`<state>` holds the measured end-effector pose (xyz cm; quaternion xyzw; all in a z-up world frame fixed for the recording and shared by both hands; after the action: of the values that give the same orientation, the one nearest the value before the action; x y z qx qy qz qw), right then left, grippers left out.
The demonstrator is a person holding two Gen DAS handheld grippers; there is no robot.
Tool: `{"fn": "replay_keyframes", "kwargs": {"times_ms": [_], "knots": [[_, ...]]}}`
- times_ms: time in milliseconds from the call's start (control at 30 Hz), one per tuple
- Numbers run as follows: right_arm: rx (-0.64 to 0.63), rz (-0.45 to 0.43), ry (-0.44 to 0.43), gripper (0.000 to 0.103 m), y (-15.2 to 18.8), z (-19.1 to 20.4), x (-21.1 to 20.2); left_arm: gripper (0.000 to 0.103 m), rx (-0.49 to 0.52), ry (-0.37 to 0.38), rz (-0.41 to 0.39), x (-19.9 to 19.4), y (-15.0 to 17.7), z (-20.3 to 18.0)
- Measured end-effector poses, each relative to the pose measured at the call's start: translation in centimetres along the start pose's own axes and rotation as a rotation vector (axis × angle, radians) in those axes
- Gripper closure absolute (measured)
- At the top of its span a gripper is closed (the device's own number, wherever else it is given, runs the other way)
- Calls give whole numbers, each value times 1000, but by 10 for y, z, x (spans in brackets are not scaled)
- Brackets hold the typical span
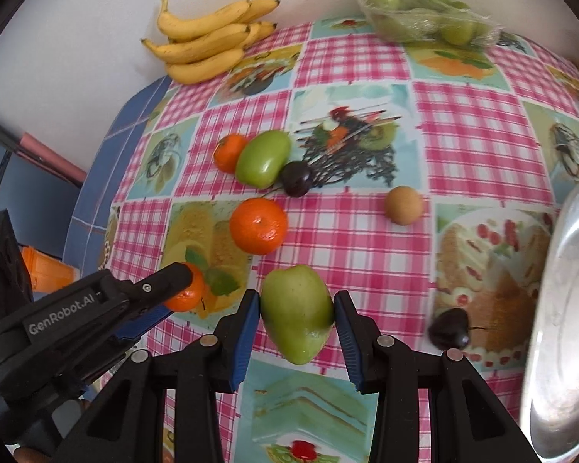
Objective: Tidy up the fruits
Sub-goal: 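Lift the pear and orange toward the steel bowl with both tools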
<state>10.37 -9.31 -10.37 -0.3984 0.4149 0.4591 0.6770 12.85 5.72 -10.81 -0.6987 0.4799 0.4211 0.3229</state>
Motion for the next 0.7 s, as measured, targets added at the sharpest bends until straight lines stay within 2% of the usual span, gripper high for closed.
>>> {"fn": "replay_keyframes", "kwargs": {"times_ms": [400,700], "knots": [[133,-70,15,61,0,-57,-49,66,183,0,7,2,26,-59],[271,-111,110,61,12,-130,-86,66,403,32,83,20,88,-128]]}}
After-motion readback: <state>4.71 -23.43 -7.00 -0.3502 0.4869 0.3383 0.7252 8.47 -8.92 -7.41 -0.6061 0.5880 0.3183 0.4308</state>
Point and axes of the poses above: each gripper's, at about its wrist camera, not at the fingertips, and x roughly the way its jaws point, z to its left, y to its underside, the point moved 9 cm from there along x, roughly the way its jaws point, and after that the axes turned 7 degrees about z, right-handed, at the moved point
